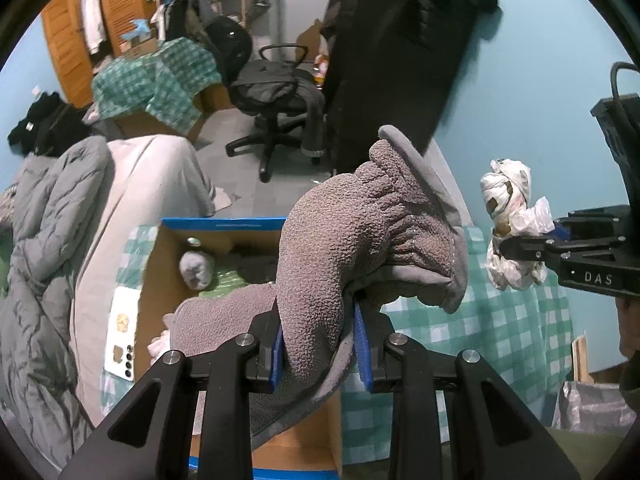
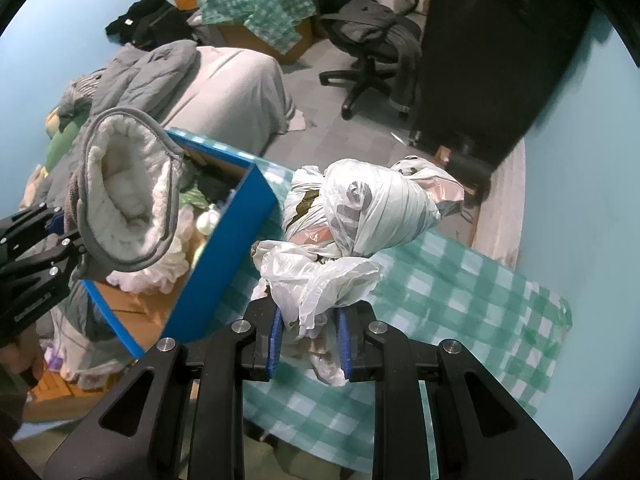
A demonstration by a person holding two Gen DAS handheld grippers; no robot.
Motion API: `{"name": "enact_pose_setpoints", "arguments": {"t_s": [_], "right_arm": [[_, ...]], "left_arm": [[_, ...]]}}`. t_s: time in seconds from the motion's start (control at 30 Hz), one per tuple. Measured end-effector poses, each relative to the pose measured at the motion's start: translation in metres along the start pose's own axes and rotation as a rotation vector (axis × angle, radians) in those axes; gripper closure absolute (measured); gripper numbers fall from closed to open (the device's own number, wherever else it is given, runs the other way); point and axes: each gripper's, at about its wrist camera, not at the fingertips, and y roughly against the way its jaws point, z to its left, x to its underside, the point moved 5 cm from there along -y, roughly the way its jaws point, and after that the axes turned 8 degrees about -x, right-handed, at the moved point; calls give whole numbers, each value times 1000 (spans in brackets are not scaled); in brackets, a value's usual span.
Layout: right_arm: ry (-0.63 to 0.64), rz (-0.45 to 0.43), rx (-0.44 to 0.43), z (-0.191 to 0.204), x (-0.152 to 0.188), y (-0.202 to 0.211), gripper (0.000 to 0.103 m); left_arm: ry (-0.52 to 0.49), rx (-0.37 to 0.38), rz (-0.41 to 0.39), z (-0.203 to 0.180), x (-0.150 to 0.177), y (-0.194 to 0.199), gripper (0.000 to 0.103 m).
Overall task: Organize soft objects
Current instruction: 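Lift the mitten and plastic bundle and carry both over the box, then open both grippers to drop the mitten and plastic bundle into the box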
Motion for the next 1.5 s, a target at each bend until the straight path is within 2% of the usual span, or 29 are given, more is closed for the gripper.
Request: {"name": "enact_pose_setpoints", "arguments": {"t_s": [0.6,0.77,0.9,1.03,1.17,1.23,1.33,1.43,1.5], "right_arm": [[125,53,-118,68,-43,-52,83],[153,84,-158,85,-51,-71,83],[170,114,-178,99,-56,-88,83],[171,142,-197,109,-58,-105,83],[156,167,-221,114,-58,-123,83],[152,175,-226,117,-57,-129,82],[153,181,-231,120,-58,-134,75],[153,174,-223,121,-59,-134,74],[154,166,-214,121,-61,-133,66]], "left_arm": [[99,-93,47,68,9,-25,74],[138,-126,74,85,13,-38,74],[178,-160,125,99,19,-57,74],[237,-151,149,108,22,-68,73],[261,-173,171,109,25,-78,65],[265,-184,183,109,26,-81,55],[258,-197,176,106,24,-78,47],[246,-209,167,107,21,-76,43],[245,-223,161,108,20,-72,42]]}}
